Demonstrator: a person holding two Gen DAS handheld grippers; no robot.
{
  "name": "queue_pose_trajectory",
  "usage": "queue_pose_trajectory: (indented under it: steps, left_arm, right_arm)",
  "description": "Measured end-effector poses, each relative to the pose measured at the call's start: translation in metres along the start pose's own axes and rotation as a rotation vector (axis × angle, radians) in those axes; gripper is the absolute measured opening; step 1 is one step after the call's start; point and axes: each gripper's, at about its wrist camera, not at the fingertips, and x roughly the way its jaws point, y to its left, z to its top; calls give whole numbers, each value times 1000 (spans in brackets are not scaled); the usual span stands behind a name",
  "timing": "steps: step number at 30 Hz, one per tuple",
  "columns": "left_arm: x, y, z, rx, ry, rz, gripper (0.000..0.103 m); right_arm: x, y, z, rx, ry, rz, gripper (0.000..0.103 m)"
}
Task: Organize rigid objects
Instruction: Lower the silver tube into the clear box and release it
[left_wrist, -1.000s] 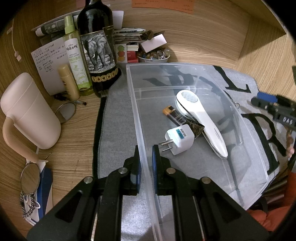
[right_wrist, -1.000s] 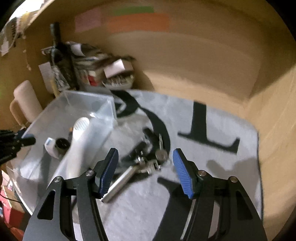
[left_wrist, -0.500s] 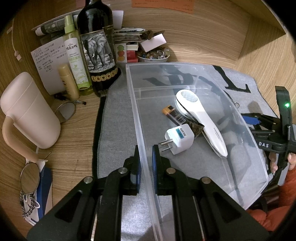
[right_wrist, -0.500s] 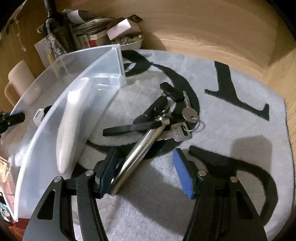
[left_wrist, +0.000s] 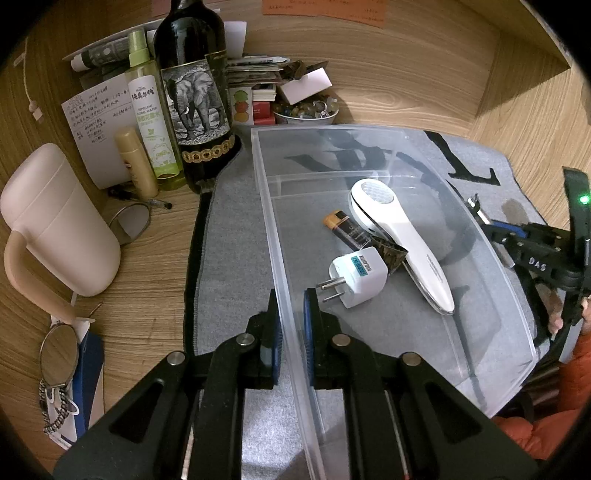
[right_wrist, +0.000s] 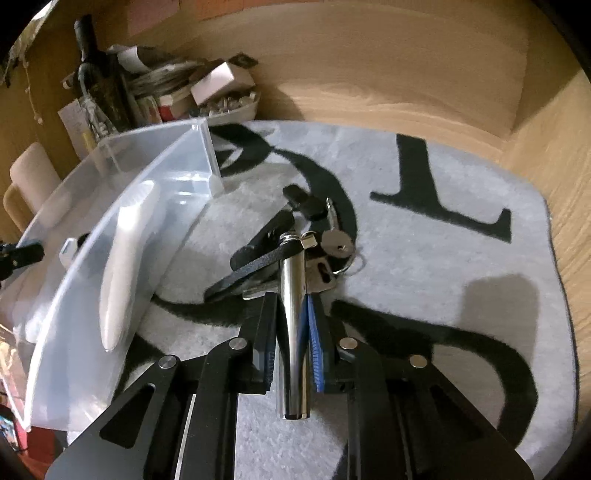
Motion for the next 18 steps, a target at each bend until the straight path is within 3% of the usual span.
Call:
queue_pose_trajectory:
  steps: [18]
  left_arm:
    - [-1,0,0,3,0,1,9]
  right_arm:
    - [-66,34,50,-55,-241,67,14]
